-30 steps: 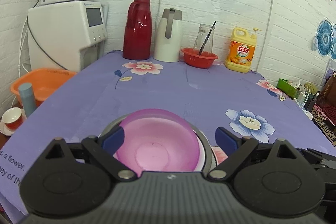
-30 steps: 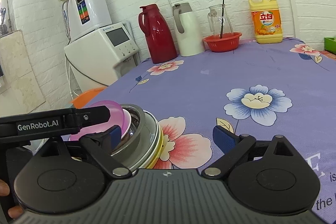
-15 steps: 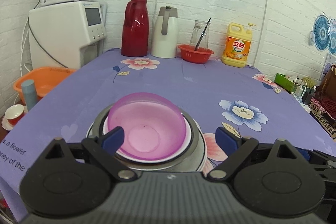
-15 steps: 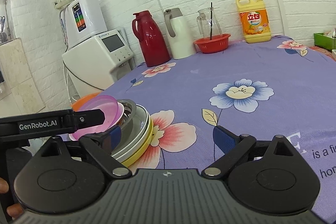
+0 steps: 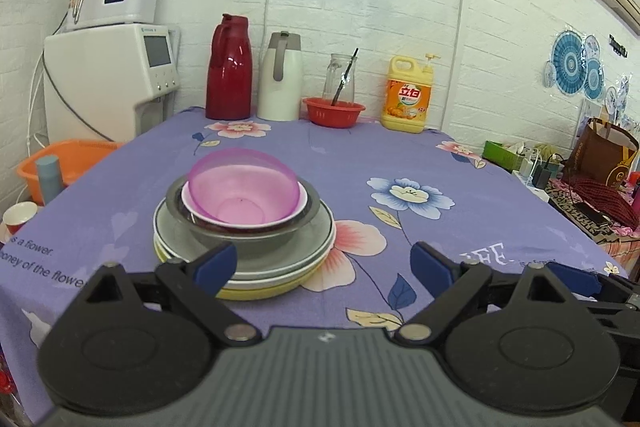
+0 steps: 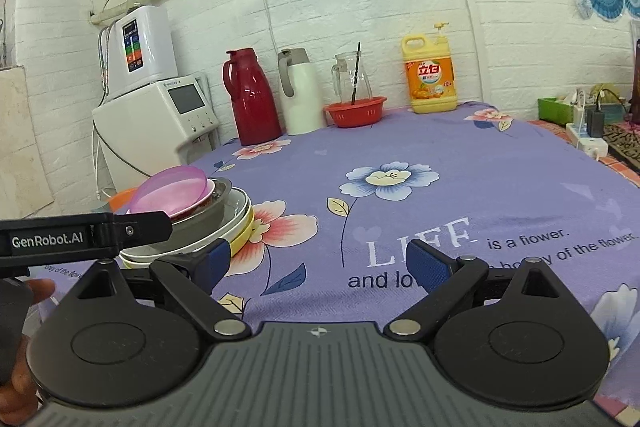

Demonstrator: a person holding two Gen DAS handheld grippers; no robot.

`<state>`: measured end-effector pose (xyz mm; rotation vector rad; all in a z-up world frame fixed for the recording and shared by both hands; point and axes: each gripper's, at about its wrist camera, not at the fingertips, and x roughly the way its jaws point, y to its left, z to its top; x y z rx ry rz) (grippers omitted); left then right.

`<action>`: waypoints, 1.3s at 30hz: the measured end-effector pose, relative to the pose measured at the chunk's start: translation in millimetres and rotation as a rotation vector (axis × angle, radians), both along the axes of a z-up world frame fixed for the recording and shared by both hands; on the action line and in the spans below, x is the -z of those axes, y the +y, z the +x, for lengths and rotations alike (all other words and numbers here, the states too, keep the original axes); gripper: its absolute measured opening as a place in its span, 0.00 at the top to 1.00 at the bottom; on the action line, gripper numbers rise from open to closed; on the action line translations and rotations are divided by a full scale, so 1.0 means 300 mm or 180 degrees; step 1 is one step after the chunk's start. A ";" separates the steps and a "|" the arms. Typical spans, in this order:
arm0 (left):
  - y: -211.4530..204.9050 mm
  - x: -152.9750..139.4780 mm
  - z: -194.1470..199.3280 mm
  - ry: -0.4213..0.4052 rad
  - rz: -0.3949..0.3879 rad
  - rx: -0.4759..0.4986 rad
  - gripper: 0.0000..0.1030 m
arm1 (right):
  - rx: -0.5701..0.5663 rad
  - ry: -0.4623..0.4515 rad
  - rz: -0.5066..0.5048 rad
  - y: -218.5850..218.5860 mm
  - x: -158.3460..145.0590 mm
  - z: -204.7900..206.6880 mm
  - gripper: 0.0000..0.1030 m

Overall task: Organize plates and bowls
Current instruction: 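Lower the stacked plates and bowls onto the table with the left gripper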

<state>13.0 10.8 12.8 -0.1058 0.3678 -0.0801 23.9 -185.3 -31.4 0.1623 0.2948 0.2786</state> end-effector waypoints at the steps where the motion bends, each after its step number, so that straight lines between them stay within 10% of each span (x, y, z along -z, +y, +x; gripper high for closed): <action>1: 0.002 -0.003 -0.035 -0.0050 -0.0020 0.0000 0.11 | -0.0005 -0.0083 -0.0032 0.001 -0.005 -0.028 0.00; 21: -0.041 0.027 -0.097 -0.0108 0.0370 -0.0054 0.11 | 0.0323 -0.0232 0.0051 -0.051 0.007 -0.080 0.00; 39: -0.002 0.044 -0.072 0.0077 0.0051 0.0113 0.11 | 0.0138 -0.0056 0.0098 -0.030 0.030 -0.069 0.00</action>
